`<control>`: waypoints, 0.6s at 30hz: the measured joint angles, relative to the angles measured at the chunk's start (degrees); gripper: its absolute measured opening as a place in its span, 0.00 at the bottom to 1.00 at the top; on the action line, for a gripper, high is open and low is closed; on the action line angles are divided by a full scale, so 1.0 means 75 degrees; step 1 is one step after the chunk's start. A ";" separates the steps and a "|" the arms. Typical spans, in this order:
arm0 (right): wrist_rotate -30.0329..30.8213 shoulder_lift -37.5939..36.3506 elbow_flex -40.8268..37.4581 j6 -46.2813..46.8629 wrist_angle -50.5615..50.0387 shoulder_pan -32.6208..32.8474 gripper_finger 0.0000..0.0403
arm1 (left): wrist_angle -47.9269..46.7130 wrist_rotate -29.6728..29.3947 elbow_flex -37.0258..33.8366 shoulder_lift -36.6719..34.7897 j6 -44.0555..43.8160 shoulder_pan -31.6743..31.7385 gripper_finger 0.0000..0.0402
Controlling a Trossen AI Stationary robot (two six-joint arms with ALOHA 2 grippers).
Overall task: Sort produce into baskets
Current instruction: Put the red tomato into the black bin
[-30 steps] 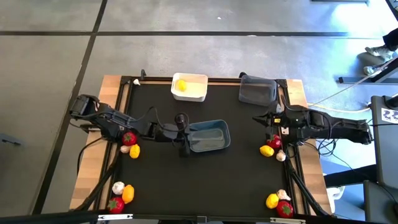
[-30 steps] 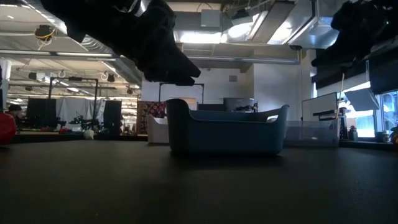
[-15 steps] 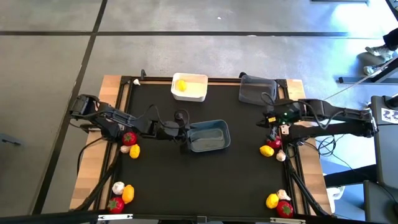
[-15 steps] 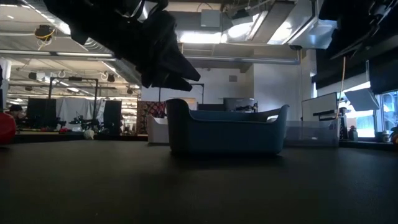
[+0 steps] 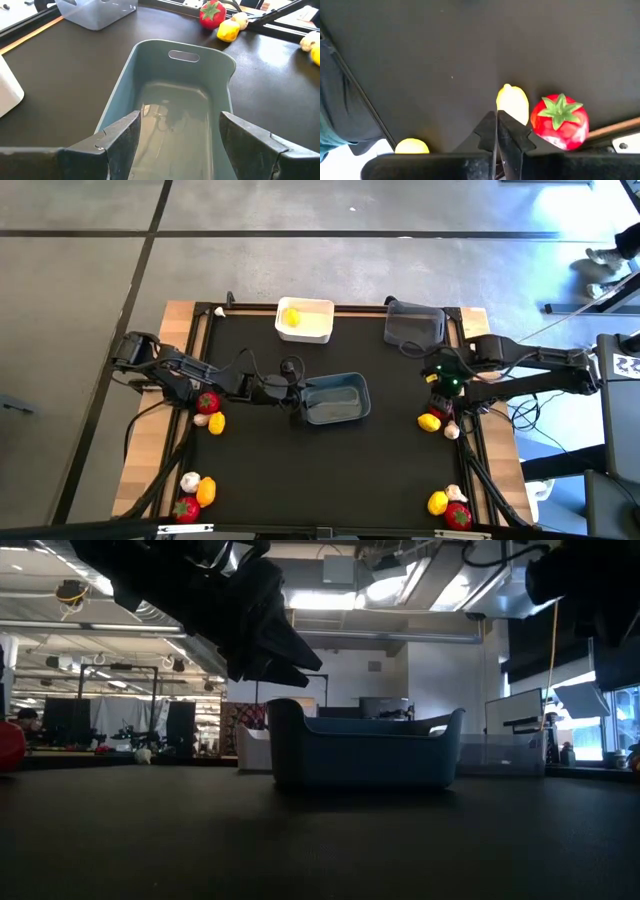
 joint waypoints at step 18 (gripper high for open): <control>0.0751 0.0874 -0.0003 0.0602 -0.0898 -0.0009 0.55 | -0.0016 0.0000 0.0000 0.0001 0.0369 0.0000 0.65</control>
